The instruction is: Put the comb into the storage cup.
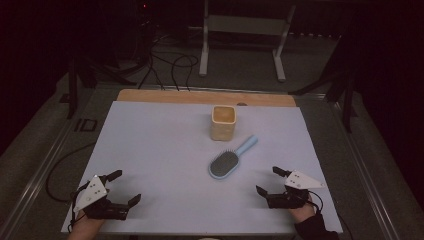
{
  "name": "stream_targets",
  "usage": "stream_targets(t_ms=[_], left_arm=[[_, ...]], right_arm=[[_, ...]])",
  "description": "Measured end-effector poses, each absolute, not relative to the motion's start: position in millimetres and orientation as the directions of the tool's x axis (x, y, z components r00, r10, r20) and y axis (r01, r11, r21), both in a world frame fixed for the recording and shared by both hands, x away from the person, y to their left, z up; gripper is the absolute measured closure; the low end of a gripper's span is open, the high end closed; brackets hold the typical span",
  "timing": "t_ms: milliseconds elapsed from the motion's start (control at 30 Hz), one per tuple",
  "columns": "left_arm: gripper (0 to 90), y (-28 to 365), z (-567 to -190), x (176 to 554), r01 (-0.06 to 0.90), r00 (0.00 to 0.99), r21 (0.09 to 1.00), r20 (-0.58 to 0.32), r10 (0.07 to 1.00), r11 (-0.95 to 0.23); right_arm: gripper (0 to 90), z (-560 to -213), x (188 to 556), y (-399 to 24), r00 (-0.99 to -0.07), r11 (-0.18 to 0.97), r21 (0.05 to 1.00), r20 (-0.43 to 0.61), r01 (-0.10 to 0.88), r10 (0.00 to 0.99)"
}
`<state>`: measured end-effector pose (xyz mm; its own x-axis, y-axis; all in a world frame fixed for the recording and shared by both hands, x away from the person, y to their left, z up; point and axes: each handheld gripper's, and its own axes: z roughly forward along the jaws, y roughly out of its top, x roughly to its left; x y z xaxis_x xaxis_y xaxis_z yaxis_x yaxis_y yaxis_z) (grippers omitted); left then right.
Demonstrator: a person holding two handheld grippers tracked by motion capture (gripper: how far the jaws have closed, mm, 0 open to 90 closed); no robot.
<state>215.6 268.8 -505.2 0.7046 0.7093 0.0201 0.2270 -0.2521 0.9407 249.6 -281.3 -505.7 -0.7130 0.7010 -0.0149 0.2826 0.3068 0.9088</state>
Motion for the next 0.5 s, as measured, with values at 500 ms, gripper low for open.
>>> stream_targets(t_ms=[500], left_arm=[[0.0, 268.7, -506.9, 217.7, 0.246, 0.704, 0.940, -0.006, 0.710, -0.237]], right_arm=[[9.3, -503.3, 247.8, -277.7, -0.741, 0.335, 0.899, -0.018, 0.281, 0.671]])
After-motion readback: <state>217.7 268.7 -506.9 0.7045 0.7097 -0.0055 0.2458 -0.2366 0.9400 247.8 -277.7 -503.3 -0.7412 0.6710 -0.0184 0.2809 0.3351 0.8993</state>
